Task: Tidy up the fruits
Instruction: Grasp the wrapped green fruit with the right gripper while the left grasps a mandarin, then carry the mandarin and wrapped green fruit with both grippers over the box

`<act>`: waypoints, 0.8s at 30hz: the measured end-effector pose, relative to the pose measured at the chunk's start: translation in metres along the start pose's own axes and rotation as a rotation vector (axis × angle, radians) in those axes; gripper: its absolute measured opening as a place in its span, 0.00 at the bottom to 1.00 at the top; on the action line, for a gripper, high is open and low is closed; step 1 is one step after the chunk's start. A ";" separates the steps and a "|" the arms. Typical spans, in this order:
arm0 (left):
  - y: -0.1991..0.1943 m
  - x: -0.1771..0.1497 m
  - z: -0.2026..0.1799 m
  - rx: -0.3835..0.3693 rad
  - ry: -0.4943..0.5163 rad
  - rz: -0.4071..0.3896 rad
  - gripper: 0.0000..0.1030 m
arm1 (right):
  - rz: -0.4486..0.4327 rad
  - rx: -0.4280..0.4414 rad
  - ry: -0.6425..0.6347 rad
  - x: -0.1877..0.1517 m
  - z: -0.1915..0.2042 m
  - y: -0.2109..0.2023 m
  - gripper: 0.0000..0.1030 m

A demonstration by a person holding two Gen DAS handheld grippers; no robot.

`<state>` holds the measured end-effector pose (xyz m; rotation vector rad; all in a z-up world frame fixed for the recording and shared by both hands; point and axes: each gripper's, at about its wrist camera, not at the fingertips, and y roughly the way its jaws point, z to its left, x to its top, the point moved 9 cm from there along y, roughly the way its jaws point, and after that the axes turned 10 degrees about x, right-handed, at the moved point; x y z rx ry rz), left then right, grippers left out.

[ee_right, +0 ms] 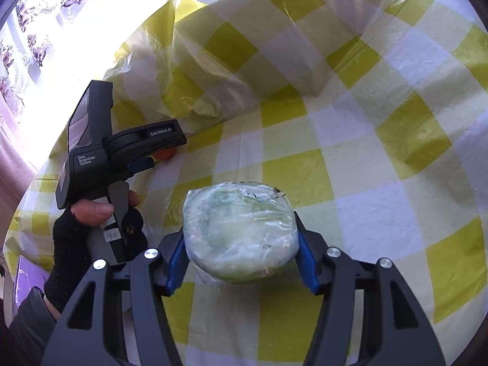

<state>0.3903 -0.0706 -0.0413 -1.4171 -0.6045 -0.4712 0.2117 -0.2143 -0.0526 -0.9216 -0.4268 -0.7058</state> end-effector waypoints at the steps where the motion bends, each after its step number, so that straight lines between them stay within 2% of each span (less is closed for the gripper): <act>1: -0.002 -0.001 -0.001 0.003 0.013 -0.012 0.37 | 0.001 -0.003 0.001 0.000 0.000 0.000 0.58; 2: -0.004 -0.003 0.000 0.000 0.018 -0.014 0.29 | 0.000 -0.005 0.001 0.000 0.000 0.000 0.58; 8: -0.030 -0.020 0.035 -0.077 -0.143 -0.062 0.28 | -0.005 -0.011 0.008 0.001 0.000 0.001 0.58; 11: -0.050 -0.037 0.045 -0.096 -0.157 -0.091 0.28 | -0.011 -0.008 0.010 0.001 0.000 0.000 0.58; 19: -0.106 -0.104 0.081 -0.161 -0.251 -0.091 0.28 | -0.009 -0.005 0.016 0.001 0.000 0.001 0.58; 24: -0.143 -0.153 0.083 -0.179 -0.236 -0.071 0.29 | -0.007 -0.007 0.016 0.000 0.000 0.001 0.58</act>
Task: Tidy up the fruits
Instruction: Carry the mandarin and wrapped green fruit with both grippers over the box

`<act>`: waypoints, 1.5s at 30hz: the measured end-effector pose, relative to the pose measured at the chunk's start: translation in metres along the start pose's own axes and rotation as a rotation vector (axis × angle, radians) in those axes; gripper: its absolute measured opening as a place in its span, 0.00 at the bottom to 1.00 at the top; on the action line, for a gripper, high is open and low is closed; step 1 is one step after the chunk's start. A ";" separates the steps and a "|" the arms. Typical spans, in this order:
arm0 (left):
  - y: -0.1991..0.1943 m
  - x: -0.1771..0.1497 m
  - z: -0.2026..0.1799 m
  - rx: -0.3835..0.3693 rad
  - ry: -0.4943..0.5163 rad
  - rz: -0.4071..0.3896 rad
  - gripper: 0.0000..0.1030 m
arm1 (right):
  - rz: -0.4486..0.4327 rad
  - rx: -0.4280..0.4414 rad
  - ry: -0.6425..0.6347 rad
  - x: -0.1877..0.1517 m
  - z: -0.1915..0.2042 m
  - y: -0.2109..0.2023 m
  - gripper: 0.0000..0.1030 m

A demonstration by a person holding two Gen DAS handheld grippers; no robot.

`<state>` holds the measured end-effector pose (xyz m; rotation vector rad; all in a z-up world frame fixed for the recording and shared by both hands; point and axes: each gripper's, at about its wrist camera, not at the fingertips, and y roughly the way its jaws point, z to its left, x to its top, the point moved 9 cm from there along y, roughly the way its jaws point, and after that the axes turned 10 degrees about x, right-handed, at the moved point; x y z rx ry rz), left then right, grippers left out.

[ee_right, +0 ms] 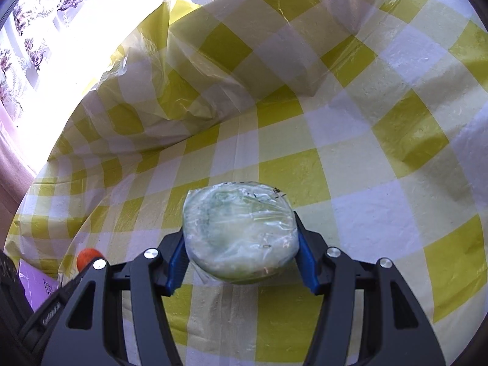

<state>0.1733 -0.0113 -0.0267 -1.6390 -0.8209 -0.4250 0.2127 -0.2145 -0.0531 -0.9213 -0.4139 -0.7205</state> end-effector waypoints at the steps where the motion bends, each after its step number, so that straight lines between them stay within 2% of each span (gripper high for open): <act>1: -0.007 -0.010 0.003 -0.003 0.003 0.001 0.29 | 0.000 0.000 0.000 0.000 0.000 0.000 0.58; 8: -0.056 -0.065 0.029 -0.032 0.001 0.019 0.29 | -0.009 0.002 0.001 0.000 0.000 -0.002 0.58; 12: -0.076 -0.086 0.044 -0.039 0.001 0.037 0.29 | -0.008 0.008 -0.003 0.000 0.000 -0.002 0.58; 14: -0.086 -0.092 0.051 -0.037 0.001 0.026 0.29 | 0.013 0.029 -0.020 -0.002 0.004 0.000 0.58; 16: -0.094 -0.096 0.055 -0.040 0.017 0.010 0.29 | 0.028 0.008 -0.031 -0.007 0.007 0.000 0.58; 20: -0.104 -0.097 0.059 -0.057 0.012 -0.019 0.29 | 0.056 0.020 -0.043 -0.034 0.019 -0.015 0.58; 26: -0.111 -0.095 0.062 -0.101 -0.019 -0.046 0.29 | 0.048 0.048 -0.098 -0.087 0.046 -0.057 0.58; 34: -0.128 -0.099 0.072 -0.107 -0.009 -0.084 0.29 | 0.069 0.021 -0.151 -0.151 0.063 -0.107 0.58; 40: -0.137 -0.105 0.074 -0.109 0.018 -0.098 0.29 | 0.055 -0.002 -0.196 -0.178 0.072 -0.130 0.58; 45: -0.148 -0.112 0.069 -0.097 0.078 -0.135 0.29 | 0.065 -0.001 -0.238 -0.193 0.082 -0.139 0.58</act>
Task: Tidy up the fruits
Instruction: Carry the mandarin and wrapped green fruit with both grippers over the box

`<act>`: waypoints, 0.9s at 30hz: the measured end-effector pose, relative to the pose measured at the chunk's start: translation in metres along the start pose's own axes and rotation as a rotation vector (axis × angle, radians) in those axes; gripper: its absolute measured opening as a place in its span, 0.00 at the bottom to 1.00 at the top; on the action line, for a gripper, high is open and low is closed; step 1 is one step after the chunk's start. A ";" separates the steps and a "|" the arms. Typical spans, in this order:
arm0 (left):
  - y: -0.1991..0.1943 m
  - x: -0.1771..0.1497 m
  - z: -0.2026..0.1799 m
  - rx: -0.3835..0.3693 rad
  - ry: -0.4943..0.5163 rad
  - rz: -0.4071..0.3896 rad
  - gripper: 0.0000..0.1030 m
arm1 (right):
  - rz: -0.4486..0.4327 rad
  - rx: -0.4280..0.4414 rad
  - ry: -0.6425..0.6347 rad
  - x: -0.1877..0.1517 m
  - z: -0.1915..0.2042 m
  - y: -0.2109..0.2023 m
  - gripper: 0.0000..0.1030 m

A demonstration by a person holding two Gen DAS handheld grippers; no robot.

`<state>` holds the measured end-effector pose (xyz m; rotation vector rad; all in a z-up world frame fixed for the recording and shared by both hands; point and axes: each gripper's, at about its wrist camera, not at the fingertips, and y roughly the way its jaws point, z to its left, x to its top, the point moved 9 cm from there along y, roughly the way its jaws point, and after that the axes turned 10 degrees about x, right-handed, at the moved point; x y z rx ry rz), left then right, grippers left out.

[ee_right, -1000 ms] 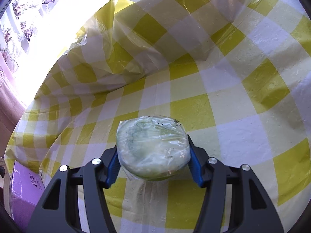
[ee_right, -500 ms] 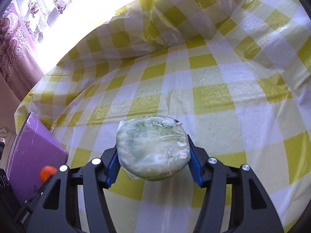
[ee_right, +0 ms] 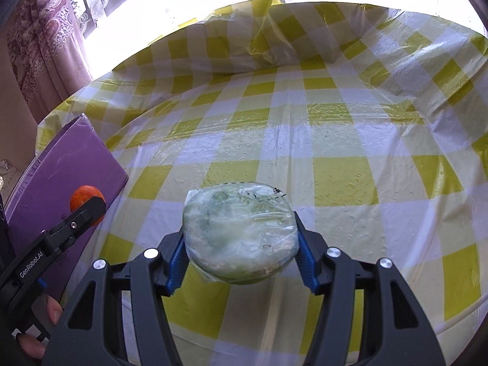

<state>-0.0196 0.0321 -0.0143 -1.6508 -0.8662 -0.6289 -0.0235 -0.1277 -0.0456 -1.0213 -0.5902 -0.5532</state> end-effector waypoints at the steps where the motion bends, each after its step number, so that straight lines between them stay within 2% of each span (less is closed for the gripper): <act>1: -0.003 -0.001 -0.001 0.002 0.012 -0.009 0.29 | 0.000 -0.001 -0.008 -0.001 0.002 -0.001 0.58; 4: -0.011 -0.002 -0.003 0.019 0.040 -0.046 0.29 | -0.008 -0.007 -0.014 -0.002 0.006 -0.002 0.58; 8: -0.031 0.007 -0.002 0.065 0.071 -0.142 0.29 | -0.094 0.015 -0.043 0.005 0.017 -0.015 0.58; 14: -0.103 0.043 0.002 0.138 0.090 -0.403 0.29 | -0.312 0.093 -0.146 0.025 0.064 -0.050 0.58; 17: -0.142 0.058 0.016 0.206 0.089 -0.534 0.29 | -0.433 0.146 -0.216 0.038 0.099 -0.073 0.58; 19: -0.162 0.064 0.029 0.253 0.075 -0.593 0.29 | -0.482 0.190 -0.240 0.043 0.120 -0.083 0.58; 23: -0.193 0.074 0.064 0.339 0.024 -0.658 0.30 | -0.533 0.247 -0.317 0.048 0.164 -0.089 0.58; 27: -0.210 0.078 0.099 0.417 -0.025 -0.675 0.30 | -0.530 0.303 -0.416 0.050 0.214 -0.085 0.58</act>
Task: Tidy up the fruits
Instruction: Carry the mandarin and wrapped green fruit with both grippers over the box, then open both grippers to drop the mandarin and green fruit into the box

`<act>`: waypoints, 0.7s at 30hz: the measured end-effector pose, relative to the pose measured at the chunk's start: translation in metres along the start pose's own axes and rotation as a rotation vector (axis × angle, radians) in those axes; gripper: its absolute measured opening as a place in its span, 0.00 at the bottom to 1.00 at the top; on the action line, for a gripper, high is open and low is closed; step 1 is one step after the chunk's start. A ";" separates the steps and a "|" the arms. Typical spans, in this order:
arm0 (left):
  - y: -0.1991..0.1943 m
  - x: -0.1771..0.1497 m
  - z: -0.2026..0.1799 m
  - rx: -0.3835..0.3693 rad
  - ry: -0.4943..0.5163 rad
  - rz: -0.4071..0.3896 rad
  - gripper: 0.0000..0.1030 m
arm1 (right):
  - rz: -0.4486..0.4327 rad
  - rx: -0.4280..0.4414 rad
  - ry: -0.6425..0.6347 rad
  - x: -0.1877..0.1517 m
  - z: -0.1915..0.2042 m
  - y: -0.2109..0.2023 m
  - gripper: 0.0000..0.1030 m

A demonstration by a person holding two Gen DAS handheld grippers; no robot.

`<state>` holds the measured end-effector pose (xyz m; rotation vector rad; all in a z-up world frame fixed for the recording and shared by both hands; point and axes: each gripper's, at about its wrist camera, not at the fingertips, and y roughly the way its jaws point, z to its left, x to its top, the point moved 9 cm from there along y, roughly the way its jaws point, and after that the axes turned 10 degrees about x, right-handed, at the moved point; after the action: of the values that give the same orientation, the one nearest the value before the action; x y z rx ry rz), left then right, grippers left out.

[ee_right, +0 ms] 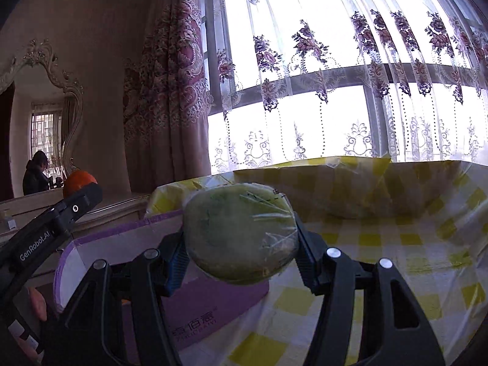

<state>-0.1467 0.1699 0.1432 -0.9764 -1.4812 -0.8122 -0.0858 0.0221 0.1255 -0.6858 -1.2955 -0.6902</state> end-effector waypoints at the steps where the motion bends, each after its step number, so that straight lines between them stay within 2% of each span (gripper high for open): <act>1: 0.002 0.001 0.008 0.021 0.001 -0.001 0.30 | 0.004 0.018 -0.019 0.002 0.010 0.007 0.58; 4: 0.009 0.002 0.035 0.073 -0.006 0.017 0.30 | 0.044 0.073 -0.053 0.005 0.038 0.033 0.58; 10: 0.032 -0.011 0.071 0.138 -0.011 0.122 0.30 | 0.183 0.146 -0.080 -0.008 0.070 0.084 0.58; 12: 0.041 -0.020 0.079 0.144 -0.024 0.175 0.30 | 0.259 0.163 -0.083 -0.018 0.075 0.100 0.58; 16: 0.063 -0.048 0.087 0.142 -0.033 0.348 0.30 | 0.454 0.156 -0.124 -0.050 0.081 0.132 0.58; 18: 0.077 -0.066 0.088 0.143 -0.001 0.456 0.30 | 0.571 0.134 -0.176 -0.070 0.084 0.144 0.58; 19: 0.079 -0.071 0.090 0.148 0.007 0.485 0.30 | 0.619 0.120 -0.198 -0.080 0.084 0.149 0.58; 21: 0.081 -0.078 0.086 0.177 0.112 0.517 0.30 | 0.700 0.109 -0.226 -0.097 0.083 0.153 0.58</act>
<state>-0.1073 0.2710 0.0520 -1.0942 -1.1094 -0.3486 -0.0302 0.1890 0.0317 -1.0718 -1.1740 0.0286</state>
